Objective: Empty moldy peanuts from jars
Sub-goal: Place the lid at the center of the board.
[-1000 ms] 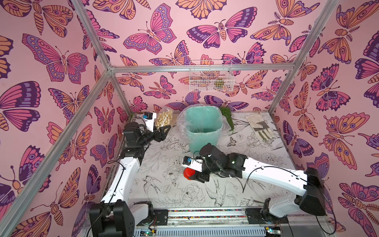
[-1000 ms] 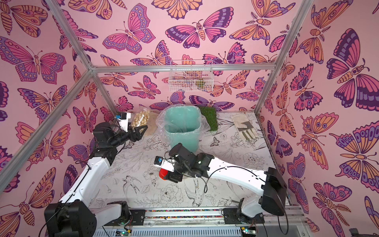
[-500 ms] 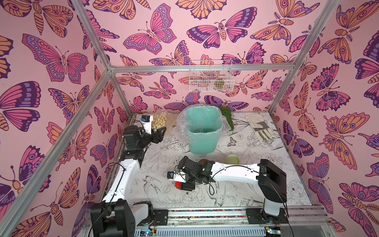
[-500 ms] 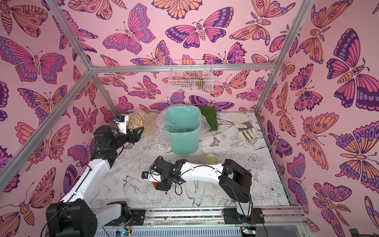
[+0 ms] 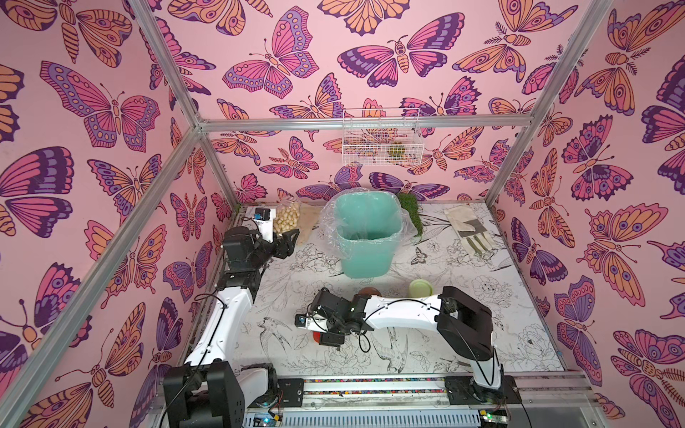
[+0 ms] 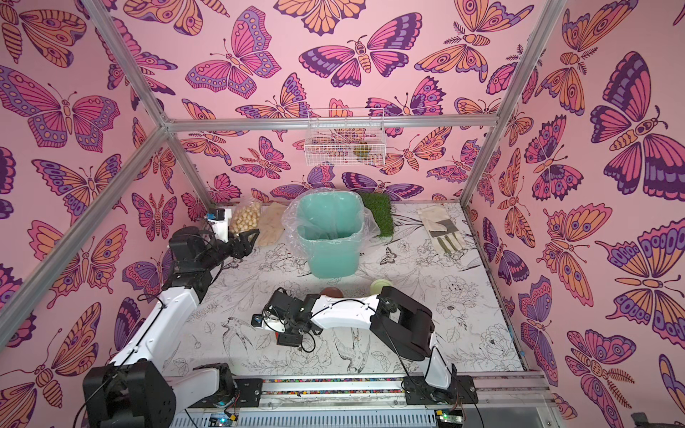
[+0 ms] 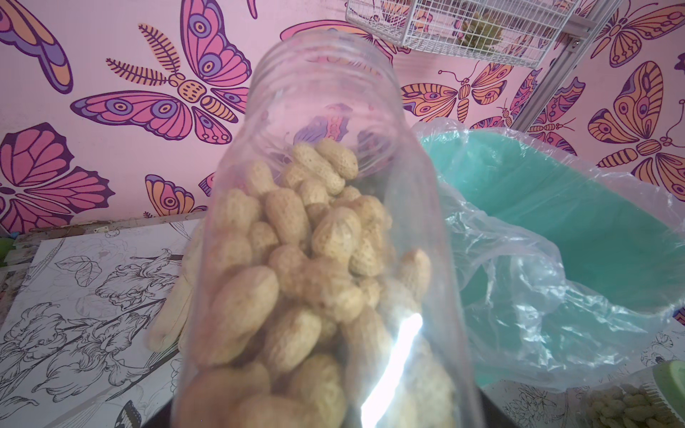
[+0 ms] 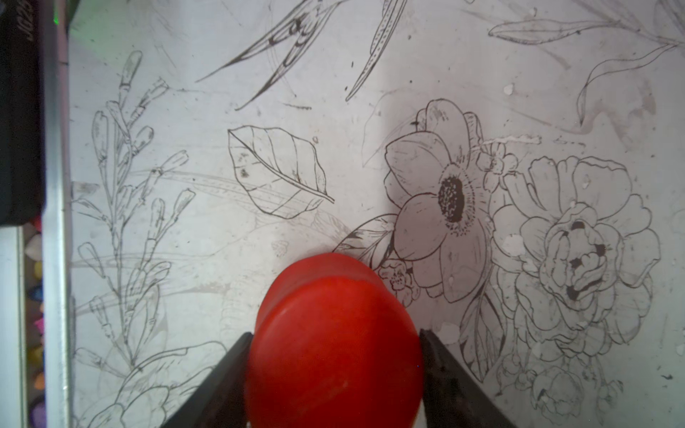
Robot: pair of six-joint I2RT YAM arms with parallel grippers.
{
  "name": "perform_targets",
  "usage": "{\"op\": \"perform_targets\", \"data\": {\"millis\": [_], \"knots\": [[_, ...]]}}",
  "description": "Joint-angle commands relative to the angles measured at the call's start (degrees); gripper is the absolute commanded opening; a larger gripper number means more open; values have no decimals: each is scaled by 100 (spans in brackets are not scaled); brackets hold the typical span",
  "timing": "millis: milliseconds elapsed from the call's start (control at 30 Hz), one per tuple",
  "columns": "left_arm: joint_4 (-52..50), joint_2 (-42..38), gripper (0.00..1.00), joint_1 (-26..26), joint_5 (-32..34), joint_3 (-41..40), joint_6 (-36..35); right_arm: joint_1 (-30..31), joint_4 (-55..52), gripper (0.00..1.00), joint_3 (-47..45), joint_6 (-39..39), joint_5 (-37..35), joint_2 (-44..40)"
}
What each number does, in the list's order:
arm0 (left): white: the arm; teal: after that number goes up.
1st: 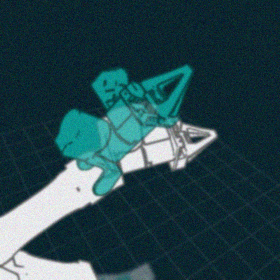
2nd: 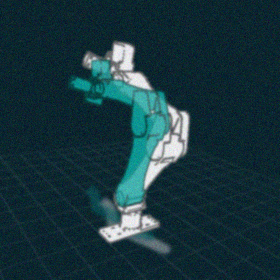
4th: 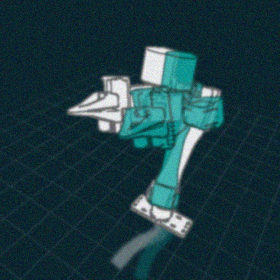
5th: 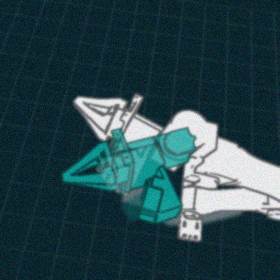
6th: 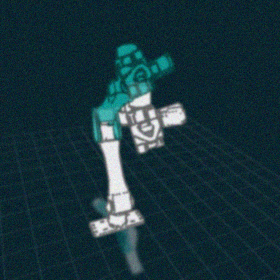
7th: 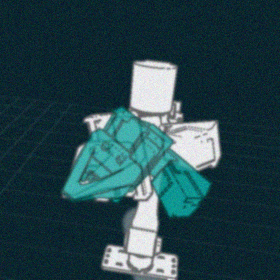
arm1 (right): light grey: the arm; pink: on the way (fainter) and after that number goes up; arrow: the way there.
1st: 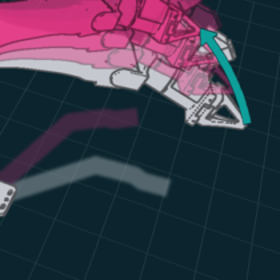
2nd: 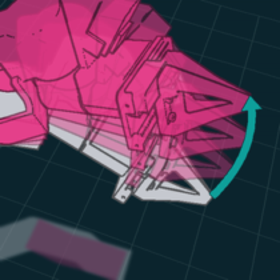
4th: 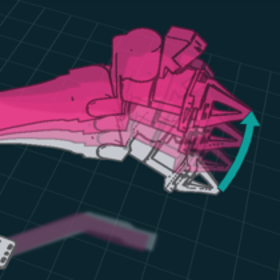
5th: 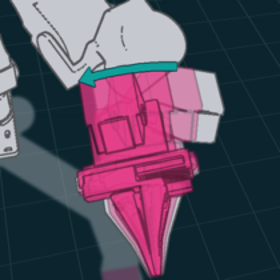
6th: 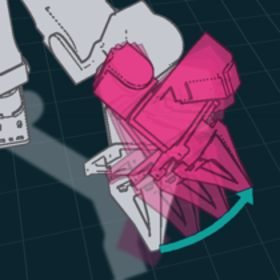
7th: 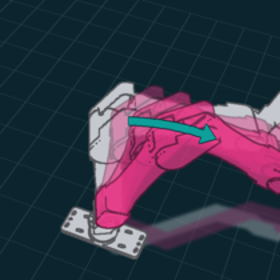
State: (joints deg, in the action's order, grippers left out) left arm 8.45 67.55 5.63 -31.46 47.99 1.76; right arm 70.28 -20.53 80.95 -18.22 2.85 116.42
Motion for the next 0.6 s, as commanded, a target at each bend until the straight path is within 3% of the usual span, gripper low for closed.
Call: {"op": "perform_targets", "data": {"millis": [0, 200, 333, 567], "knots": [[193, -146, 0, 24, -93, -104, -83, 38, -63, 54, 83, 159, -143, 109], [206, -137, 0, 26, -121, -116, -79, 43, -22, 73, 52, 222, -127, 77], [349, -145, 0, 25, -168, -222, -47, 32, 341, 99, -153, 255, -51, -130], [414, -137, 0, 26, -205, -234, -44, -84, 546, 99, -264, 554, -197, -549]]}}
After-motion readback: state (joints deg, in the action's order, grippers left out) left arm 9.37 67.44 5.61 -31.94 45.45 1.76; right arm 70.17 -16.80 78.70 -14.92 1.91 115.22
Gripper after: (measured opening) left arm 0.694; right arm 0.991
